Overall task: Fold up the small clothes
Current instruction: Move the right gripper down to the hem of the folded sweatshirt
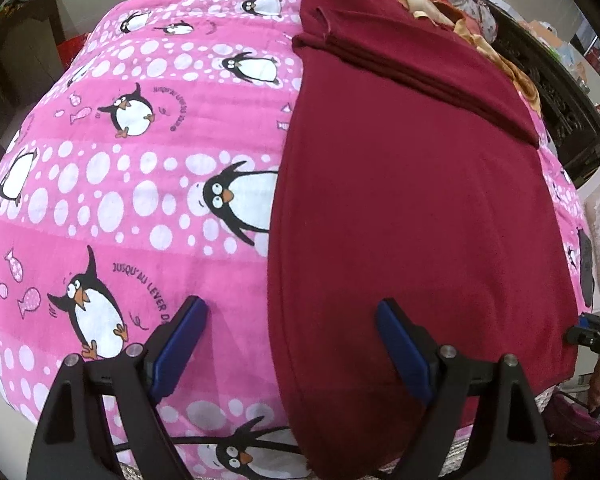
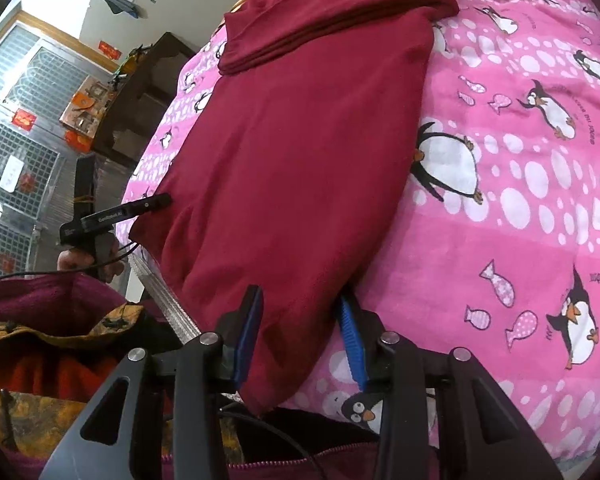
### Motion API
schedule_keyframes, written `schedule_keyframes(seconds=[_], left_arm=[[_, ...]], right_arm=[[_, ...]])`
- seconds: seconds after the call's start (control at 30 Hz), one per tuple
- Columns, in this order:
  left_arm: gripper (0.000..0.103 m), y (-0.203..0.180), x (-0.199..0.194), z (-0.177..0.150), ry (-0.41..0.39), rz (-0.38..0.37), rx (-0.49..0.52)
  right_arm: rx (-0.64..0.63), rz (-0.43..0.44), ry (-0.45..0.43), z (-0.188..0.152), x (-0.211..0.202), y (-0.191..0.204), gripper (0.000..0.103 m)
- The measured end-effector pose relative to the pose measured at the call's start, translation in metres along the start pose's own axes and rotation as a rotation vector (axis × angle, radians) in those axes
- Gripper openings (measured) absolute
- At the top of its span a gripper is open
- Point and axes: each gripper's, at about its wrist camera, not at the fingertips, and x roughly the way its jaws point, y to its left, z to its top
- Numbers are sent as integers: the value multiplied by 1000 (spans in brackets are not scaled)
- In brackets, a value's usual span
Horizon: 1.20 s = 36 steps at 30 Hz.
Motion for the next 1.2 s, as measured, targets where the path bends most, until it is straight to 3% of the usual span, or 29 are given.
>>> schedule_keyframes(seconds=[1.2], left_arm=[[90,-11,5,-6,26,-11,77]], right_arm=[[-29,72,-21,4,6,-3,45]])
